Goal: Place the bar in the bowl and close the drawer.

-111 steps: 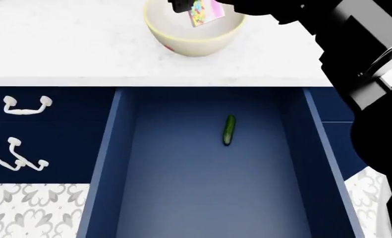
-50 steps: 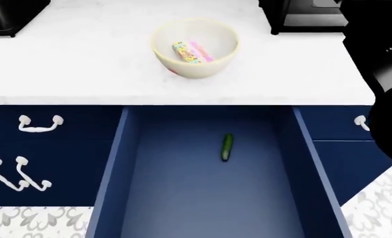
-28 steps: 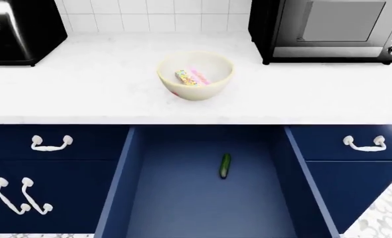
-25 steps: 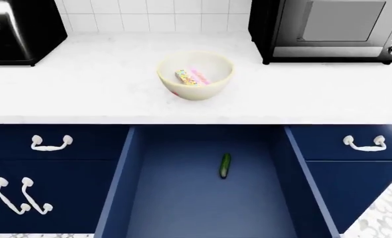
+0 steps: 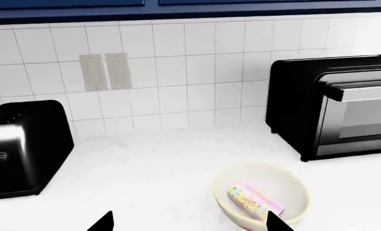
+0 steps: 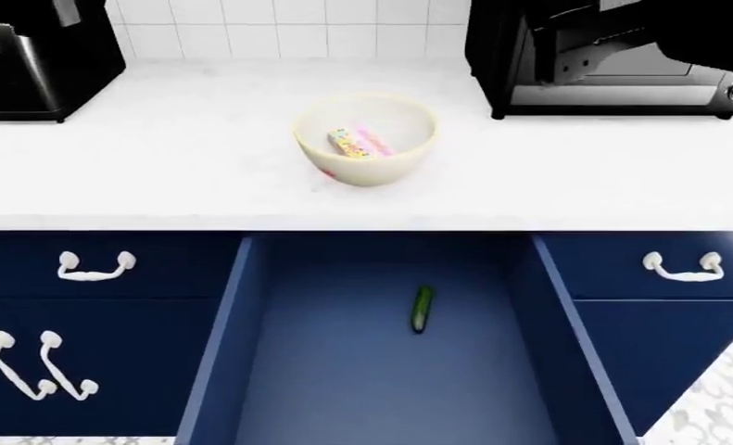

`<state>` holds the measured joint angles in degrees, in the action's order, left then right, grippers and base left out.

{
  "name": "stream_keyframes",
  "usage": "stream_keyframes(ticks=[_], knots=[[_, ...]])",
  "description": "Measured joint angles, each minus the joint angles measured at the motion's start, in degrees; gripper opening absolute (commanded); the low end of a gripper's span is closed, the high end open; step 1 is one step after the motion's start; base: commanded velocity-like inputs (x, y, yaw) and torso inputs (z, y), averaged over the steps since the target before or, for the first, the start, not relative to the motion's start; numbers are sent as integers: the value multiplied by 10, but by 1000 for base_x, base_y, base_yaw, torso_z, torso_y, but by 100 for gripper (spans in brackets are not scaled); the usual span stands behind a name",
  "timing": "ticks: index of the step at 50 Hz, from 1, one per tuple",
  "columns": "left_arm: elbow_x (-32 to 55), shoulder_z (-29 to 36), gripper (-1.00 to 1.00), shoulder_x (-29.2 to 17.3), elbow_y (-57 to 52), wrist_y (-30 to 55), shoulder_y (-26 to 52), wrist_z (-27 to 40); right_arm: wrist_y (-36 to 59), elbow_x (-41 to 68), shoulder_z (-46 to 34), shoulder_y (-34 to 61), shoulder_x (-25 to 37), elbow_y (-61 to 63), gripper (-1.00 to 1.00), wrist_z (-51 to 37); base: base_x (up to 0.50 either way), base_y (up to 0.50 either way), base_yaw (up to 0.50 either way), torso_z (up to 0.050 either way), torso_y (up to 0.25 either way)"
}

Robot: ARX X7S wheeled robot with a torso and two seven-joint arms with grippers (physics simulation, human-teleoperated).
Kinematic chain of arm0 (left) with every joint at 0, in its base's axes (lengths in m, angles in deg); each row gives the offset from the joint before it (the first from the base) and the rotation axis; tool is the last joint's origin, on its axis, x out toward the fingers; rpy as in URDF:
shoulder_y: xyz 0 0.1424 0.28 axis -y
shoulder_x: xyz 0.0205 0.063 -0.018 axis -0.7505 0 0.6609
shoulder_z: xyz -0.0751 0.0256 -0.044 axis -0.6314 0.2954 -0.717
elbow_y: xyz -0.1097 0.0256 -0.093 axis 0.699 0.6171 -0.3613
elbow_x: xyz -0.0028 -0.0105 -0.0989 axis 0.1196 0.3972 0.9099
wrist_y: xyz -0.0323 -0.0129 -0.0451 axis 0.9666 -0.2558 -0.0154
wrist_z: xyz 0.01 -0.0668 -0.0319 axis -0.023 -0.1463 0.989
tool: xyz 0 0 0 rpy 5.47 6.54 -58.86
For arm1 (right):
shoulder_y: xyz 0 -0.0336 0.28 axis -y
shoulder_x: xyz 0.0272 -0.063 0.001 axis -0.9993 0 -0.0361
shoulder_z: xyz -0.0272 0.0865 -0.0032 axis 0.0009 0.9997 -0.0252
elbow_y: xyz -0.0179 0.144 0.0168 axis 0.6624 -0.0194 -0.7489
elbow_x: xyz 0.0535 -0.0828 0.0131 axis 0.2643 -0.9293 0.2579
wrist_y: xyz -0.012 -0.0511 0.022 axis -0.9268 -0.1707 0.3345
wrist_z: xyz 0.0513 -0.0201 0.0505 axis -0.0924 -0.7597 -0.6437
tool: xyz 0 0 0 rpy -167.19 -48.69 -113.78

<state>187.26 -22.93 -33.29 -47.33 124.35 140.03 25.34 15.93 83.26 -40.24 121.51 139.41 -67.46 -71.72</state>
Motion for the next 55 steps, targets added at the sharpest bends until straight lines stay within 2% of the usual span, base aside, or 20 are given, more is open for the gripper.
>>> stream_keyframes(ticks=[7, 17, 55], knots=[[35, -8, 100, -13, -35, -20, -14, 16, -5, 22, 8, -8, 40, 57, 100, -35, 0, 500, 0, 0, 0], [57, -13, 100, -24, -57, -33, -23, 24, -10, 38, 15, -13, 65, 102, 100, -75, 0, 500, 0, 0, 0], [80, -3, 100, -37, -80, -52, -26, 27, 7, 56, 15, -22, 77, 139, 100, -145, 0, 500, 0, 0, 0]])
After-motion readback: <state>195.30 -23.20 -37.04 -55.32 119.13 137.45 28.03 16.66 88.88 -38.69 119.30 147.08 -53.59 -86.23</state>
